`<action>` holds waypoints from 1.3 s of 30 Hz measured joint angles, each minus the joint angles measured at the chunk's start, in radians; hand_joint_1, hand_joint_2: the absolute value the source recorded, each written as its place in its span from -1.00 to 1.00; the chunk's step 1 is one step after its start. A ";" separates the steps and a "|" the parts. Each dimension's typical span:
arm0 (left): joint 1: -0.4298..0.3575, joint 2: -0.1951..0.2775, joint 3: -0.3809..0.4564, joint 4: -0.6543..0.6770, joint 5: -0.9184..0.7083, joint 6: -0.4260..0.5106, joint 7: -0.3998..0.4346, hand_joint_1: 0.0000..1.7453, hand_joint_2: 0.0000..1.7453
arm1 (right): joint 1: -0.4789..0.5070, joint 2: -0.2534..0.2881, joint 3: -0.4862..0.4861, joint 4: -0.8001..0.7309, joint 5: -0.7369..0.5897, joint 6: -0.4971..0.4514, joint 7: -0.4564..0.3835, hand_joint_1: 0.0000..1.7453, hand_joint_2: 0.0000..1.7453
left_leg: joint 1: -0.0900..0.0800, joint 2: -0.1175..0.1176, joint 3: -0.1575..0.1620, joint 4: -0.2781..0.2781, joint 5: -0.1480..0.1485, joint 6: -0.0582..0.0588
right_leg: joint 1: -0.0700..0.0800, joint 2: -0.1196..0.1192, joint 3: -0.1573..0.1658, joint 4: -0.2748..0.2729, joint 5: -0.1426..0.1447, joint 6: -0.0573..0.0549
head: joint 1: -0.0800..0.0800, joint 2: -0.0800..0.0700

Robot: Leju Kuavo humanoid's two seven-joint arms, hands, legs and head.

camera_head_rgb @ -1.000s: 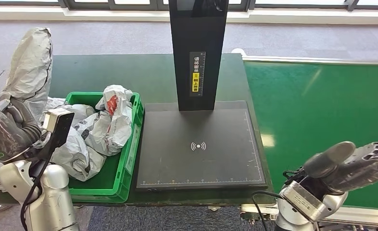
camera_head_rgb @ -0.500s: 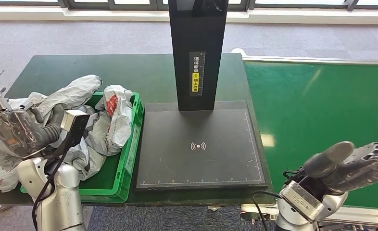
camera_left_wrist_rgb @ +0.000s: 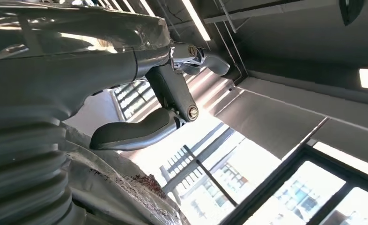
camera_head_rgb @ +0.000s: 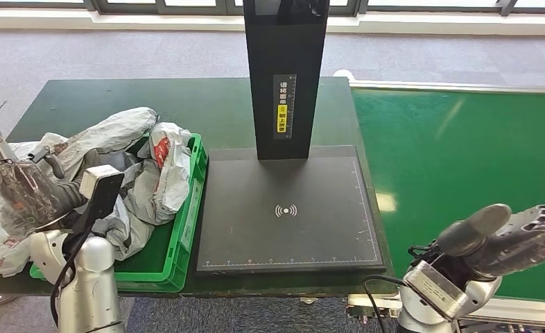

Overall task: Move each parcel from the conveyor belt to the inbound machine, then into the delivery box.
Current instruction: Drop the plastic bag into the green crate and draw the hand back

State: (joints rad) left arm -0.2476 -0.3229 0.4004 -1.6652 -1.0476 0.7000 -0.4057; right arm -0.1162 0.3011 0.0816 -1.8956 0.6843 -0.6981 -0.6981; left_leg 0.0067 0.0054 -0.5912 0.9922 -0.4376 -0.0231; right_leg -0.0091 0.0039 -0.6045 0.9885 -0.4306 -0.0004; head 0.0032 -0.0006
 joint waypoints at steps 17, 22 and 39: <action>0.081 0.026 -0.393 0.007 0.642 -0.137 -0.297 -1.00 1.00 | 0.024 -0.002 -0.023 0.000 -0.009 0.000 0.000 -1.00 -1.00 | 0.000 -0.001 0.000 0.000 -0.001 0.001 | -0.001 -0.002 0.001 0.000 0.000 0.001 | 0.000 0.000; 0.091 0.028 -0.421 0.003 0.647 -0.138 -0.297 -1.00 1.00 | 0.024 -0.002 -0.026 0.001 -0.010 0.000 0.000 -1.00 -1.00 | 0.000 -0.002 0.000 0.000 -0.001 0.001 | -0.001 -0.001 0.001 0.000 0.000 0.000 | 0.000 0.000; 0.103 0.031 -0.466 -0.020 0.682 -0.209 -0.297 -1.00 1.00 | 0.025 -0.002 -0.031 0.003 -0.020 0.000 0.000 -1.00 -1.00 | 0.000 -0.002 0.000 0.000 -0.001 0.001 | -0.001 -0.002 0.001 0.000 0.000 0.001 | 0.000 0.000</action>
State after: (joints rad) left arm -0.1450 -0.2918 -0.0660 -1.6852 -0.3653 0.4906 -0.7022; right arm -0.0913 0.2987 0.0507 -1.8922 0.6647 -0.6981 -0.6981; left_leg 0.0067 0.0037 -0.5913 0.9923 -0.4384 -0.0221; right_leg -0.0102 0.0023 -0.6036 0.9883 -0.4307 0.0002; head 0.0031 -0.0006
